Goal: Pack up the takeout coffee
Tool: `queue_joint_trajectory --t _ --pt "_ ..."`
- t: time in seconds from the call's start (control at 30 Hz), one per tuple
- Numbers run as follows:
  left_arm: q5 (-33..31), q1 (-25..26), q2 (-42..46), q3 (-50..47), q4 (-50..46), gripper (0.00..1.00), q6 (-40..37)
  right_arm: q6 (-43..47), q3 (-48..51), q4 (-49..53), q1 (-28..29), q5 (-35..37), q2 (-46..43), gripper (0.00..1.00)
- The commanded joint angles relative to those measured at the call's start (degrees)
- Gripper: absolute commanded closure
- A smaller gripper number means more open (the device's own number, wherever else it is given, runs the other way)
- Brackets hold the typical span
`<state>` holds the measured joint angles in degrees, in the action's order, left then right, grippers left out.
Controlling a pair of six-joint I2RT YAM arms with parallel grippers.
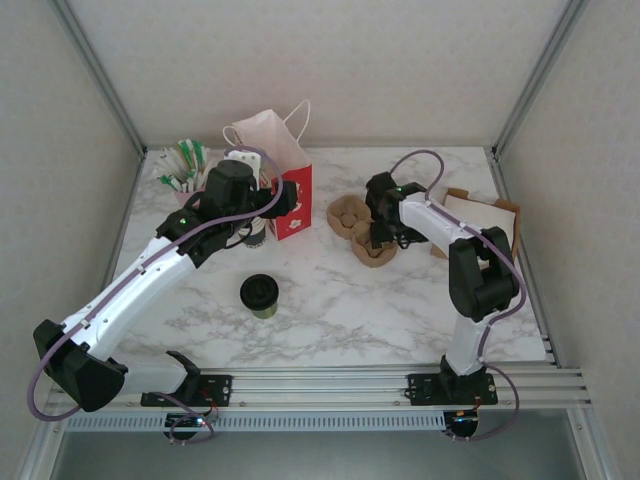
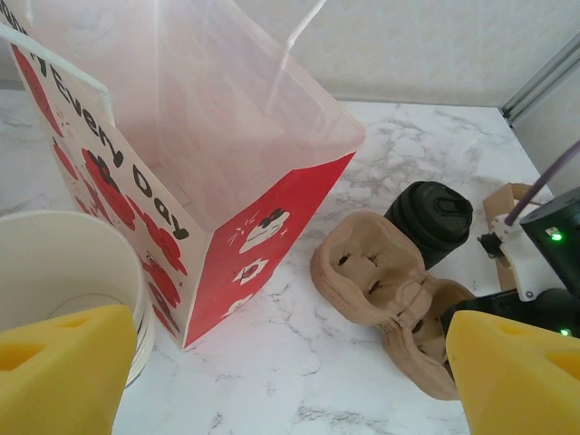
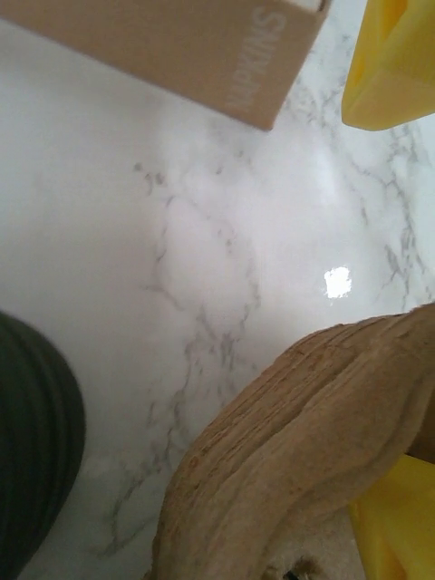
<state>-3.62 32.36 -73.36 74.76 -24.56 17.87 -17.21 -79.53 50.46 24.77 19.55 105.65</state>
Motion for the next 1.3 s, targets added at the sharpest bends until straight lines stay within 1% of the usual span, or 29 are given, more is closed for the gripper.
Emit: queue_joint_trajectory --t 0.0,0.13,0.23,0.33,0.47,0.57,0.63,0.7,0.8,0.87,0.93,1.03,1.13,1.27 --pt "0.9 -0.6 -1.1 0.2 0.8 0.11 0.4 -2.2 2.7 2.1 -1.3 0.6 -3.8 0.09" --pt "0.5 -0.6 -2.0 2.0 0.2 0.11 -0.7 -2.3 4.6 2.0 -2.2 -1.8 -7.1 0.09" --pt "-0.1 -0.6 -4.7 5.9 -1.7 0.11 -2.5 -1.6 4.7 1.3 -2.3 -6.4 -10.5 0.06" --pt "-0.6 -0.6 -9.2 11.6 -4.7 0.11 -4.6 -1.3 3.5 2.0 -2.3 -8.9 -13.3 0.01" --pt "0.1 -0.8 -16.9 21.1 -9.9 0.11 -8.4 -1.0 2.8 2.0 -2.9 -12.8 -17.0 0.01" --pt "1.0 -1.6 -22.9 29.1 -14.6 0.16 -11.7 -1.0 3.3 1.6 -4.1 -15.4 -19.2 0.01" --pt "2.7 -2.8 -25.6 33.0 -16.4 0.19 -13.2 -1.0 3.9 1.2 -5.1 -17.4 -20.4 0.01" --pt "5.8 -4.3 -27.7 36.1 -18.0 0.22 -14.3 -1.0 4.5 0.8 -6.1 -18.9 -21.6 0.01" --pt "9.6 -6.0 -31.5 40.6 -21.0 0.23 -16.5 -0.9 5.4 0.5 -7.3 -20.8 -22.9 0.01" --pt "11.7 -6.4 -34.6 43.6 -24.7 0.24 -18.3 -0.7 5.7 0.4 -7.6 -21.4 -23.4 0.01" --pt "12.6 -6.4 -36.8 45.4 -27.5 0.25 -19.8 -0.6 6.1 0.3 -7.8 -21.7 -23.5 0.01" --pt "13.9 -6.7 -37.8 44.8 -28.7 0.28 -21.1 -0.7 6.7 -0.1 -8.0 -21.9 -23.5 0.01" --pt "16.4 -6.9 -37.7 44.2 -28.7 0.33 -21.5 -0.7 7.0 -0.4 -8.1 -22.5 -23.2 0.01" --pt "17.2 -6.9 -37.7 43.9 -28.9 0.42 -22.1 -0.8 6.9 -0.7 -8.0 -22.8 -22.7 0.01"
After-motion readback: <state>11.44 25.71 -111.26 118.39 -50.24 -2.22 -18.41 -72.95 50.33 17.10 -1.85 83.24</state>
